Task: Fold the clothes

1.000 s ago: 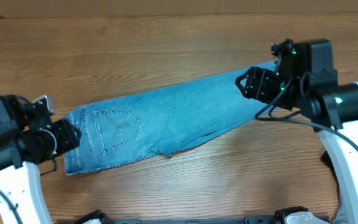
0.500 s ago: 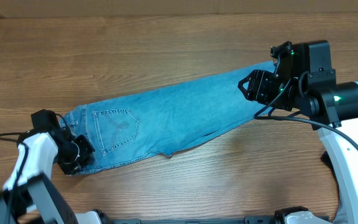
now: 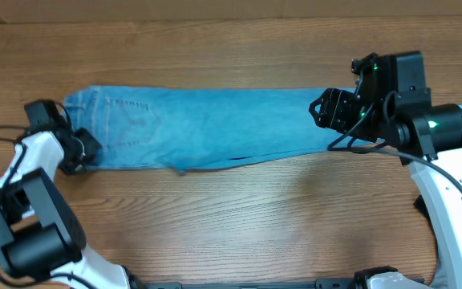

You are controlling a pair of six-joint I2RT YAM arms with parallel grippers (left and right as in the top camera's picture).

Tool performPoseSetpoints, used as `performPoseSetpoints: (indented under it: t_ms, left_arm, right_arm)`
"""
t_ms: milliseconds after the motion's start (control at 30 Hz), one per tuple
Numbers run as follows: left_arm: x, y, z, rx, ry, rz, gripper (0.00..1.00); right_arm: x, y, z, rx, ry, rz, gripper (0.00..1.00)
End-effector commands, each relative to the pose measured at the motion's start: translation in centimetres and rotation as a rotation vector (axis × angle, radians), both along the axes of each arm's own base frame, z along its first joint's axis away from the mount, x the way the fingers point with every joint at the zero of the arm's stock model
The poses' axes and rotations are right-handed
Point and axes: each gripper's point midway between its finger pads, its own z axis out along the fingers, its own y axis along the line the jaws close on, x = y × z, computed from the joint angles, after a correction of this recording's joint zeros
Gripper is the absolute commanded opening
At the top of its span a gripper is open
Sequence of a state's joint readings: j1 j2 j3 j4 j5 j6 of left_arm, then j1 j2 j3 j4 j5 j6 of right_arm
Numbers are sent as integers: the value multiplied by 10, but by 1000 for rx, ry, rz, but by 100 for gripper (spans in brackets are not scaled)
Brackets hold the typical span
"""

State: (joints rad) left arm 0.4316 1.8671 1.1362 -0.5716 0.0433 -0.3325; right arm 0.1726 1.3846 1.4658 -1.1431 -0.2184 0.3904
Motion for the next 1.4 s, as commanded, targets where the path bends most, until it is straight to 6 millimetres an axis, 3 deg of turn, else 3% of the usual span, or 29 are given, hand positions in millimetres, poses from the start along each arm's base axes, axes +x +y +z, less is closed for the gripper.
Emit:
performPoseSetpoints:
  t_ms: [0, 100, 167, 267, 367, 533, 600, 733, 967, 1133, 1267, 1367]
  left_arm:
    - [7, 56, 19, 233, 88, 11, 6]
    - [22, 83, 65, 324, 74, 29, 6]
    - [27, 98, 100, 342, 55, 58, 6]
    - [27, 104, 123, 318, 32, 77, 5]
    - [34, 88, 134, 198, -24, 43, 8]
    - [42, 41, 142, 0, -71, -105, 23]
    - [42, 23, 141, -61, -72, -156, 31]
    - [37, -2, 139, -131, -46, -209, 33]
    - [37, -21, 138, -147, -23, -267, 32]
    - [35, -27, 137, -154, -8, -282, 31]
    - [34, -30, 137, -156, 0, -303, 31]
    - [33, -31, 137, -158, 4, -305, 31]
  right_arm:
    - [15, -29, -32, -132, 73, -119, 70]
    - [26, -41, -58, -148, 142, -153, 73]
    - [41, -63, -83, -151, 194, -213, 79]
    - [57, -97, -106, -138, 230, -300, 82]
    - [66, -139, -128, -111, 259, -355, 82]
    - [73, -192, -155, -41, 248, -333, 84]
    - [74, -210, -164, -22, 236, -331, 84]
    - [71, -235, -186, 17, 243, -336, 84]
    - [66, -242, -232, 36, 326, -330, 83]
    - [66, -240, -248, 44, 347, -324, 81]
    - [66, -239, -251, 48, 352, -323, 56]
    - [68, -231, -248, 98, 339, -305, 52]
